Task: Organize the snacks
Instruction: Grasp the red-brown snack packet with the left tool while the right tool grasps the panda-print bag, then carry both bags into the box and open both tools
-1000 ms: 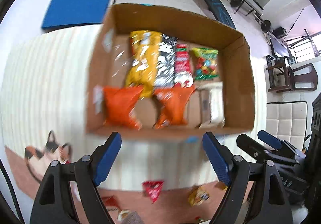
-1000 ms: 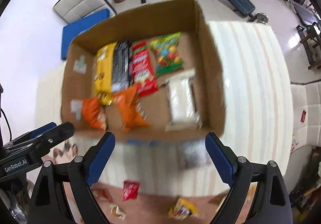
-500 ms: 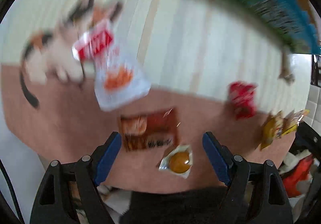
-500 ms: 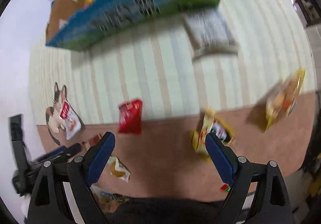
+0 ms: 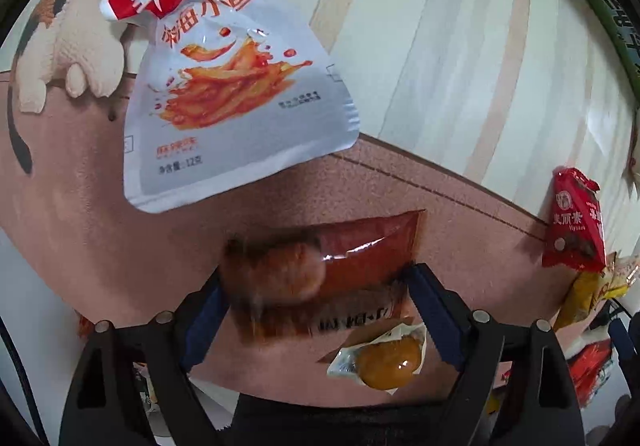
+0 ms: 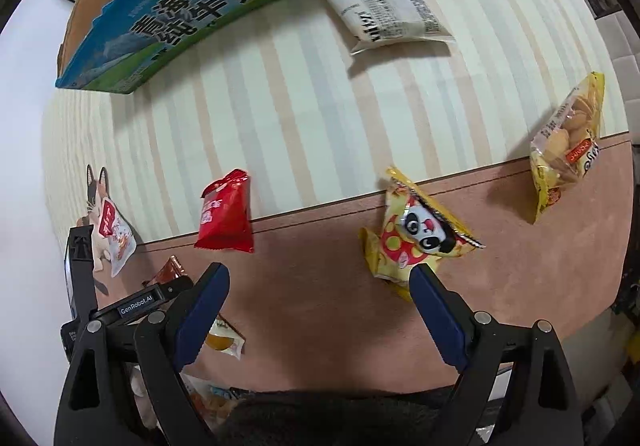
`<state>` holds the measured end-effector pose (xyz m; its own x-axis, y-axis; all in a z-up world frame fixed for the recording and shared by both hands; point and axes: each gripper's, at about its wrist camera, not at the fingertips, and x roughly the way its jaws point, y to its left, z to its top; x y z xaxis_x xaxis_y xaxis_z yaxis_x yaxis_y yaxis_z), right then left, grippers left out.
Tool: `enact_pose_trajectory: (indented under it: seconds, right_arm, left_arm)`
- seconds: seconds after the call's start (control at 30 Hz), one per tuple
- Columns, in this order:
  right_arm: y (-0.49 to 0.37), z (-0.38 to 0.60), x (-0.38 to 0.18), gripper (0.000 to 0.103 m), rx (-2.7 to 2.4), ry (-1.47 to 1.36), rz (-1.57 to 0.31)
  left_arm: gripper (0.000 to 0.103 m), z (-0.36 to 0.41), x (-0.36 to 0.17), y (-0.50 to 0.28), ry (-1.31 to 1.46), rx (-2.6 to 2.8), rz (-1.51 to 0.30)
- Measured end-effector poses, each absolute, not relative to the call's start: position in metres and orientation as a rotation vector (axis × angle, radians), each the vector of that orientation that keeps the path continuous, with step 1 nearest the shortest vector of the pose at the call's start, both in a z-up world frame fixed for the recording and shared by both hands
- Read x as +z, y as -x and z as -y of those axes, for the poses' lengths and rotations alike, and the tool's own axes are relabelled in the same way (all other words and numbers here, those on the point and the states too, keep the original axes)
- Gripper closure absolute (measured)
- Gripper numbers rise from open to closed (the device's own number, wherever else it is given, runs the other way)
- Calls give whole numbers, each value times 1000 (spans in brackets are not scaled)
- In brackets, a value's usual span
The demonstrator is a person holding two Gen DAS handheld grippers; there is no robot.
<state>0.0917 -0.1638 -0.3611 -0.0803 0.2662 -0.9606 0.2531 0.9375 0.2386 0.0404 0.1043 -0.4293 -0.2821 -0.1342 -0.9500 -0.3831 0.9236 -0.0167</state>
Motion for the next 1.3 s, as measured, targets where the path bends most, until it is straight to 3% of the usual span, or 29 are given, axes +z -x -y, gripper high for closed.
enact_pose_trajectory:
  seconds: [0.1,0.17,0.23,0.93,1.0,1.03,1.13,1.3]
  right_arm:
    - [-92,173,-362,9,-3,-428,-1668]
    - [-90,182,-362,9,-17,-438,-1661]
    - [-89,189,-363,9,-30,-450,-1661]
    - [-73,231,-440,10,-159,-671,-1778]
    - [-72,233,-441,18,-159,-686,-1763]
    - [-71,234,-440,32,-159,-684,-1754]
    - [-71,237,-434,44,-167,-649,-1718]
    - [-70,239,-418,48,-134,-594,-1666]
  left_arm:
    - [24,-96,-424,-37,359,255,-1811]
    - [38,-93,-414,-35,343,234,-1798]
    - [43,-88,-411,-33,363,212,-1805]
    - [44,-30,-344,-46,293,94,-1675]
    - [44,-26,-338,-50,287,81,-1668]
    - [44,-22,-336,-52,283,78,-1663]
    - [44,-11,-322,-63,262,66,-1648]
    - [44,2,-294,-70,236,30,-1607]
